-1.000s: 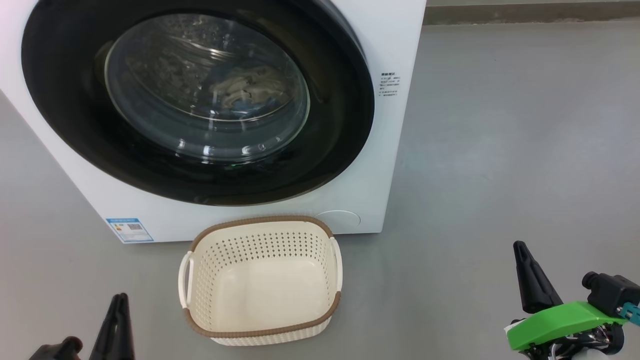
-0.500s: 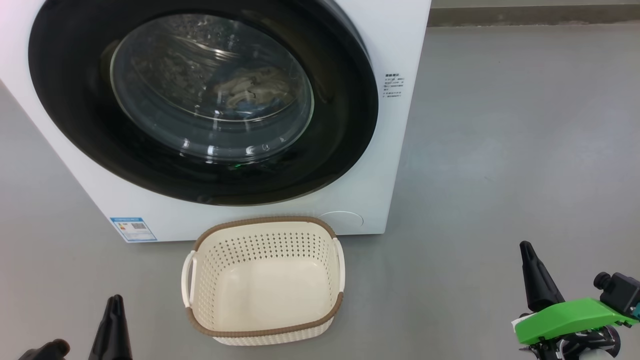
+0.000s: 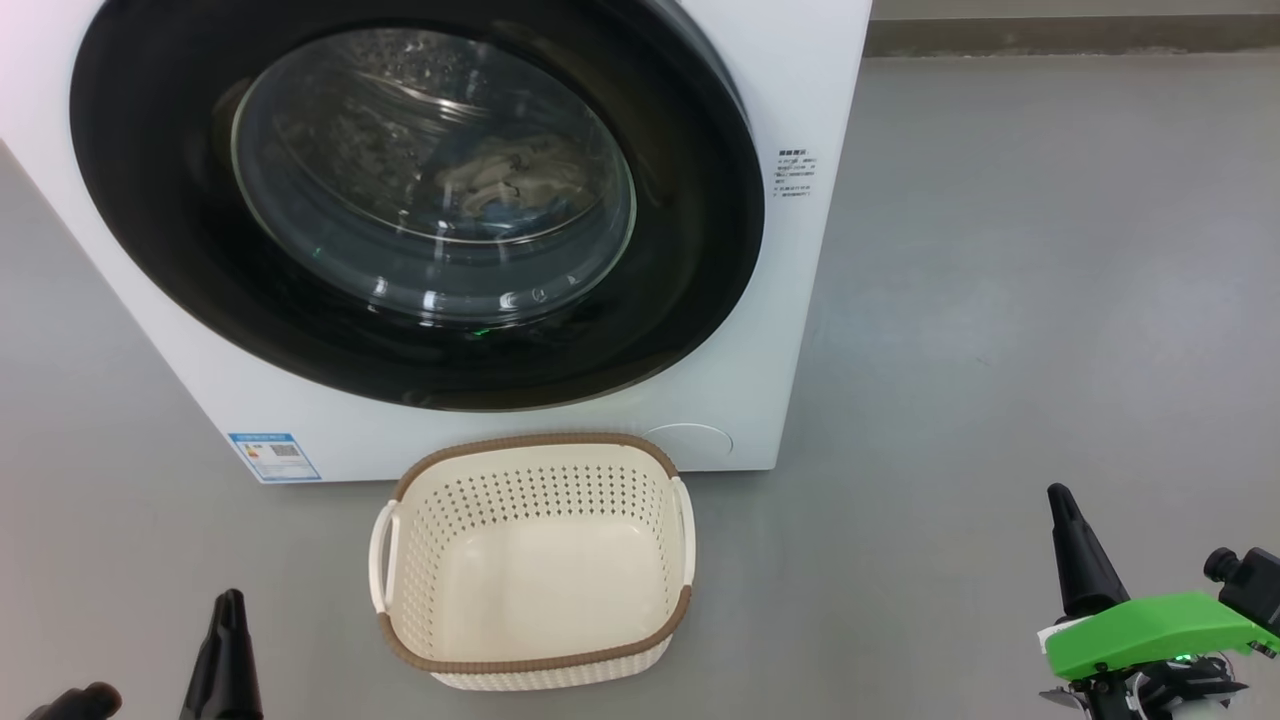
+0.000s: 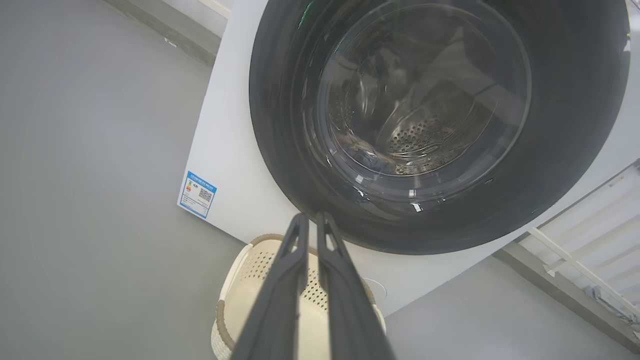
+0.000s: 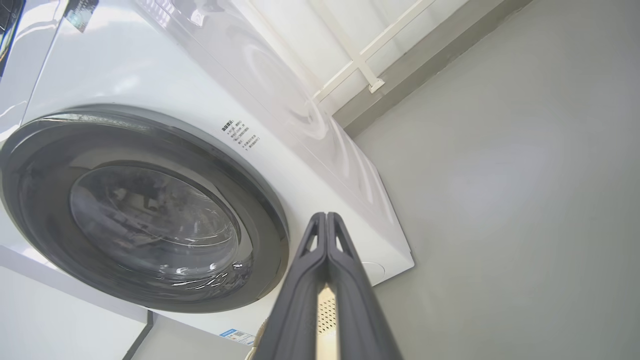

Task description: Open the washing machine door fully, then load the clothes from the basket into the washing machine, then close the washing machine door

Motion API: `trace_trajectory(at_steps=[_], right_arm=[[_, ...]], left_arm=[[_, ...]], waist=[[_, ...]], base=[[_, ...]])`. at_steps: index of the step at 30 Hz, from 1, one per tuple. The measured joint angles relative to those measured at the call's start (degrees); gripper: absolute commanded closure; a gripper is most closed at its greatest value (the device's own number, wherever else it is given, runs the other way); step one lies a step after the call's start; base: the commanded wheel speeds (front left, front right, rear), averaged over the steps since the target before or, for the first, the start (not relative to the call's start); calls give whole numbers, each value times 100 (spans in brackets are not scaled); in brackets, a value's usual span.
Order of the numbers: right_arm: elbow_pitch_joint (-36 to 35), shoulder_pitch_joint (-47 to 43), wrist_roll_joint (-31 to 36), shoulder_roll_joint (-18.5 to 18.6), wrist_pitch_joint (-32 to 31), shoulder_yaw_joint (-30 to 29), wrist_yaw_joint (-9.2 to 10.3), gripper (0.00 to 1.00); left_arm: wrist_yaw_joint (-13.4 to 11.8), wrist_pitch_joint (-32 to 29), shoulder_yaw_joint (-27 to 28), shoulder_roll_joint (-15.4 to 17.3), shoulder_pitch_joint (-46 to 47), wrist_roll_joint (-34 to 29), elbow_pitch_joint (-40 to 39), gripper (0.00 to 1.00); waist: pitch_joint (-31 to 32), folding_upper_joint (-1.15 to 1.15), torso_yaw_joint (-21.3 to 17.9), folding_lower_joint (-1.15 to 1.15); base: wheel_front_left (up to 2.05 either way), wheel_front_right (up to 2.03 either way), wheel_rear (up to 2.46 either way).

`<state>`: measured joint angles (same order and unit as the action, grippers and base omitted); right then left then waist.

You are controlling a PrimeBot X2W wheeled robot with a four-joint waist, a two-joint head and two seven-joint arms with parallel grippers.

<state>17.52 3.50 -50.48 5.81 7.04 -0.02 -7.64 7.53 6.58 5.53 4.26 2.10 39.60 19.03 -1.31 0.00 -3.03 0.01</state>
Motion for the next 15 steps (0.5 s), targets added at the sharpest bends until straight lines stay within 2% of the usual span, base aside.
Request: trace_trajectory(at_steps=[15], right_arm=[[-31,1,-732,-33,-222,-81,0,100]], left_arm=[[-1,-234,-5,-29,6,917,-48,100]], waist=[[20,0,55,0]], base=[[0,0,0]])
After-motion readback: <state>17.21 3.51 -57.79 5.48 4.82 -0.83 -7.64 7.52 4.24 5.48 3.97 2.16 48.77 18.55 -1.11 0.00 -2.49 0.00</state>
